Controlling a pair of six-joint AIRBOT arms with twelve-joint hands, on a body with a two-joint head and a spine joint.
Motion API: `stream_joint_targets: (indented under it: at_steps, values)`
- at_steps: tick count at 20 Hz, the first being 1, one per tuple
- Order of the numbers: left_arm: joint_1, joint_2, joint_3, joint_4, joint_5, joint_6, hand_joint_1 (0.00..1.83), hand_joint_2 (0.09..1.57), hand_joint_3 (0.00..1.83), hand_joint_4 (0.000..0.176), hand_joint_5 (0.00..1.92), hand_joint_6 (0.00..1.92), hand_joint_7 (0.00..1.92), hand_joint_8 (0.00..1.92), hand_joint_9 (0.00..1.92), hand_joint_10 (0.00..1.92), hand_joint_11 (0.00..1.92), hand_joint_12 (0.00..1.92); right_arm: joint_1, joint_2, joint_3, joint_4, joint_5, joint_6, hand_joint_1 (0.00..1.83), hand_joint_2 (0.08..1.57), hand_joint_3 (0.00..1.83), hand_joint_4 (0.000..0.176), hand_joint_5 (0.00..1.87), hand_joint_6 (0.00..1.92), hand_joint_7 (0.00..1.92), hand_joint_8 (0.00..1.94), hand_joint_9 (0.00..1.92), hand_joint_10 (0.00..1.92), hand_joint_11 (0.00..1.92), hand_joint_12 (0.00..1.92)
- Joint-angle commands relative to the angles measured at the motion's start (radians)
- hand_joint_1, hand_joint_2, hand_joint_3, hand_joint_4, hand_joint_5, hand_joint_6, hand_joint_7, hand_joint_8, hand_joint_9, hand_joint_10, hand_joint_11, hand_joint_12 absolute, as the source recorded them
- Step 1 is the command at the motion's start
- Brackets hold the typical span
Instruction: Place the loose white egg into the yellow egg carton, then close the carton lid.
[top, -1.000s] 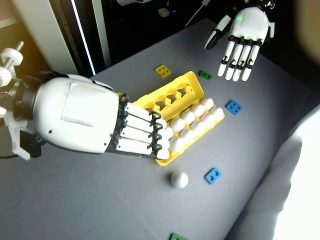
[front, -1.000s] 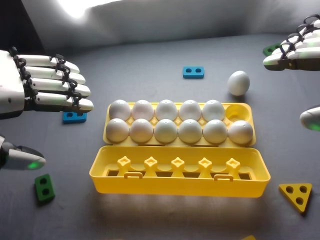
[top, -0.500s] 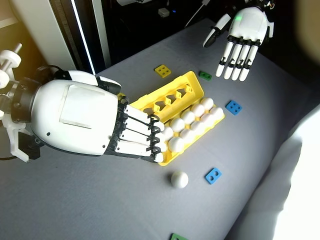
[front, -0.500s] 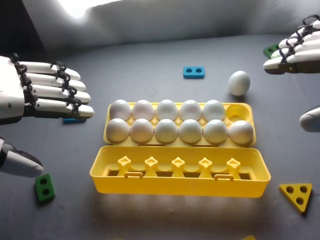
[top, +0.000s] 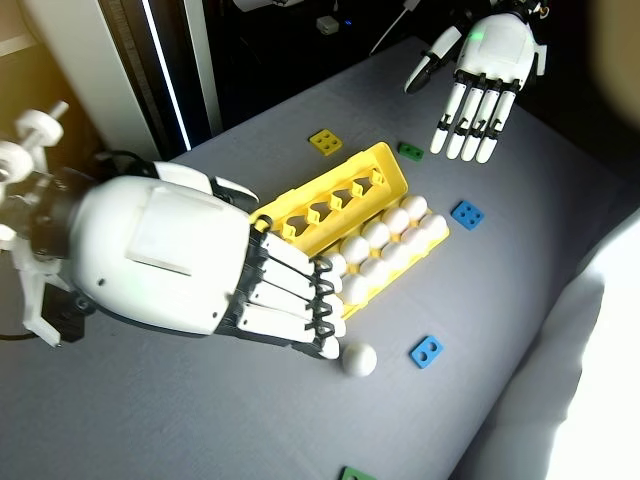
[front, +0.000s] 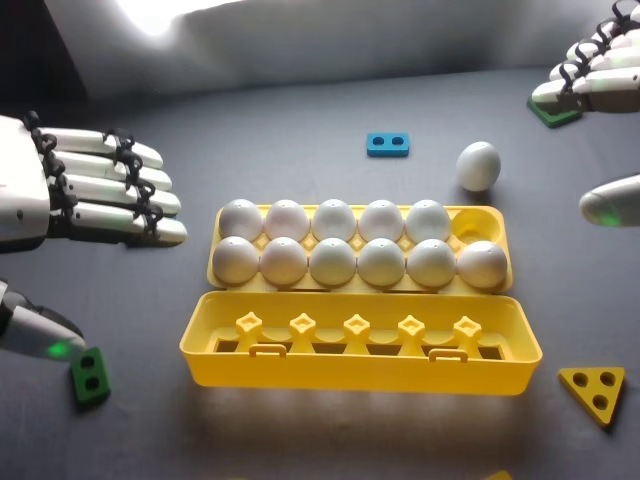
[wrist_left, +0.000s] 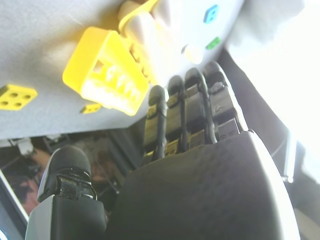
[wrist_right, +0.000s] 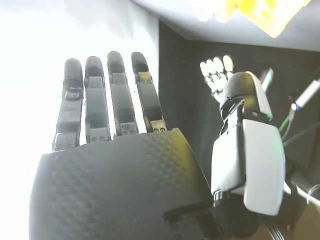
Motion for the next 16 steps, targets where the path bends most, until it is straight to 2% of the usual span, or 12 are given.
stream_joint_targets:
  at_steps: [1,3,5,7,8,10,11,12,13,14,15,16]
  values:
    - [-0.006,0.015,0.001,-0.072,-0.050,-0.008,0.00,1.17,0.00,0.000,0.19,0.00,0.18,0.00,0.13,0.00,0.00,0.28,0.014,0.005,0.004,0.064,0.068,-0.056,0.00,1.08,0.00,0.000,0.28,0.00,0.26,0.00,0.21,0.00,0.00,0.60]
    - [0.002,0.024,-0.009,-0.070,-0.040,-0.034,0.00,1.17,0.00,0.000,0.19,0.00,0.18,0.00,0.13,0.00,0.00,0.26,0.015,-0.007,0.010,0.095,0.065,-0.107,0.00,1.07,0.00,0.000,0.28,0.00,0.26,0.00,0.21,0.00,0.00,0.60]
    - [-0.002,0.026,-0.005,-0.076,-0.053,-0.026,0.00,1.17,0.00,0.000,0.21,0.01,0.20,0.01,0.14,0.00,0.00,0.29,0.014,-0.038,0.046,0.103,0.065,-0.115,0.00,1.05,0.00,0.002,0.27,0.00,0.24,0.00,0.19,0.00,0.00,0.60]
    - [-0.005,0.033,-0.007,-0.047,-0.082,-0.047,0.00,1.17,0.00,0.000,0.21,0.00,0.20,0.00,0.14,0.00,0.00,0.27,0.015,-0.070,0.100,0.105,0.061,-0.099,0.00,1.02,0.00,0.046,0.31,0.01,0.22,0.00,0.19,0.00,0.00,0.62]
    - [-0.006,0.035,-0.009,-0.027,-0.074,-0.049,0.00,1.17,0.00,0.000,0.21,0.00,0.20,0.00,0.14,0.00,0.00,0.27,0.025,-0.082,0.118,0.089,0.047,-0.075,0.00,1.02,0.00,0.046,0.31,0.01,0.22,0.00,0.19,0.00,0.00,0.62]
    - [-0.005,0.040,0.009,0.016,-0.086,-0.083,0.00,1.17,0.00,0.000,0.21,0.00,0.21,0.00,0.15,0.00,0.00,0.30,0.054,-0.123,0.195,-0.123,0.036,0.176,0.00,1.00,0.00,0.062,0.33,0.01,0.18,0.00,0.17,0.00,0.00,0.64]
    - [-0.003,0.042,0.016,0.016,-0.095,-0.093,0.00,1.17,0.00,0.000,0.22,0.00,0.21,0.00,0.15,0.00,0.00,0.30,0.063,-0.134,0.214,-0.175,0.038,0.232,0.00,0.99,0.00,0.061,0.34,0.01,0.17,0.00,0.16,0.00,0.00,0.64]
    - [-0.002,0.044,0.024,0.015,-0.103,-0.124,0.00,1.16,0.00,0.000,0.22,0.01,0.22,0.01,0.16,0.01,0.00,0.30,0.076,-0.149,0.245,-0.287,0.052,0.337,0.00,0.98,0.00,0.058,0.35,0.01,0.16,0.00,0.15,0.00,0.00,0.62]
    - [-0.002,0.044,0.027,0.015,-0.117,-0.149,0.00,1.16,0.00,0.000,0.22,0.00,0.23,0.01,0.16,0.00,0.00,0.28,0.089,-0.160,0.265,-0.374,0.061,0.404,0.00,0.95,0.00,0.051,0.35,0.00,0.15,0.00,0.15,0.00,0.00,0.58]
    - [-0.004,0.045,0.027,0.015,-0.128,-0.161,0.00,1.16,0.00,0.000,0.23,0.01,0.24,0.01,0.17,0.01,0.00,0.27,0.095,-0.166,0.276,-0.430,0.070,0.444,0.12,0.88,0.00,0.044,0.37,0.00,0.12,0.00,0.13,0.00,0.00,0.51]
    - [-0.008,0.045,0.024,0.018,-0.135,-0.171,0.00,1.16,0.00,0.000,0.23,0.01,0.24,0.01,0.17,0.01,0.00,0.27,0.100,-0.172,0.288,-0.485,0.078,0.473,0.12,0.88,0.00,0.044,0.37,0.00,0.12,0.00,0.13,0.00,0.00,0.51]
    - [-0.011,0.045,0.022,0.021,-0.135,-0.184,0.00,1.16,0.00,0.000,0.24,0.01,0.24,0.01,0.18,0.01,0.00,0.30,0.104,-0.180,0.301,-0.527,0.082,0.500,0.20,0.85,0.00,0.042,0.39,0.01,0.11,0.00,0.12,0.00,0.00,0.50]
